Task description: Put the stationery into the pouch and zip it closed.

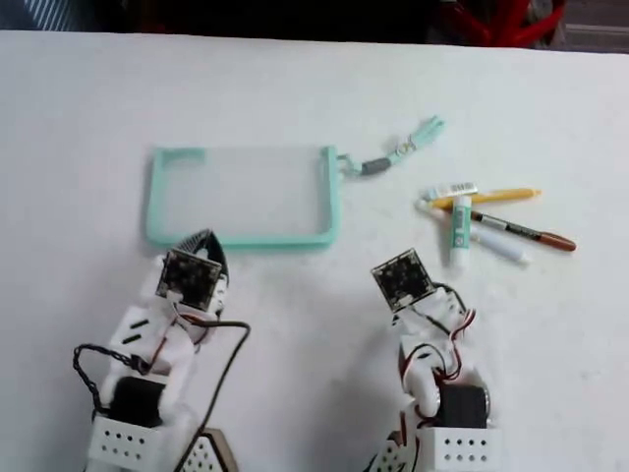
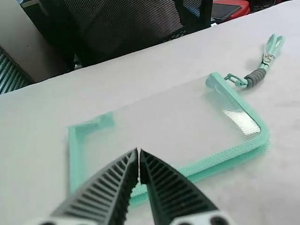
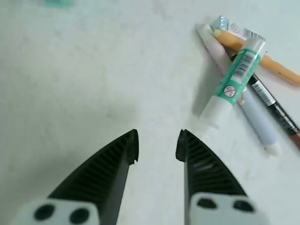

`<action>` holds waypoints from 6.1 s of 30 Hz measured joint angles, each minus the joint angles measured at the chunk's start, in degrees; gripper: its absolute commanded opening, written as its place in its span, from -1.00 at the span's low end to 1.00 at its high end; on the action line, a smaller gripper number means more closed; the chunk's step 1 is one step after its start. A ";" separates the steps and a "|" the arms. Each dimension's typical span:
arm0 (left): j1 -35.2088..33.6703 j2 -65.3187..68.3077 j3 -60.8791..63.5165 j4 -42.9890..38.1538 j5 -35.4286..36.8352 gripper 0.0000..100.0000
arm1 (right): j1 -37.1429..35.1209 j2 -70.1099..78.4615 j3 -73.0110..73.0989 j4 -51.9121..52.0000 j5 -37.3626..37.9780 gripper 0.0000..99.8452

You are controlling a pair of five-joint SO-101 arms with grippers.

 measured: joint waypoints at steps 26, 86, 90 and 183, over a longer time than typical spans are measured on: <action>1.93 0.00 0.00 1.23 0.00 -0.93 | -18.99 0.97 -4.75 -56.44 -0.18 -0.72; 4.66 0.00 0.00 2.73 0.00 -0.93 | -6.95 168.53 -165.01 24.00 -57.67 -0.50; 4.66 0.00 0.00 2.73 0.00 -0.93 | -7.03 168.70 -165.36 24.44 -57.67 -0.48; 4.66 0.00 0.00 2.73 0.00 -0.82 | -7.56 165.54 -171.96 39.21 -45.89 -0.97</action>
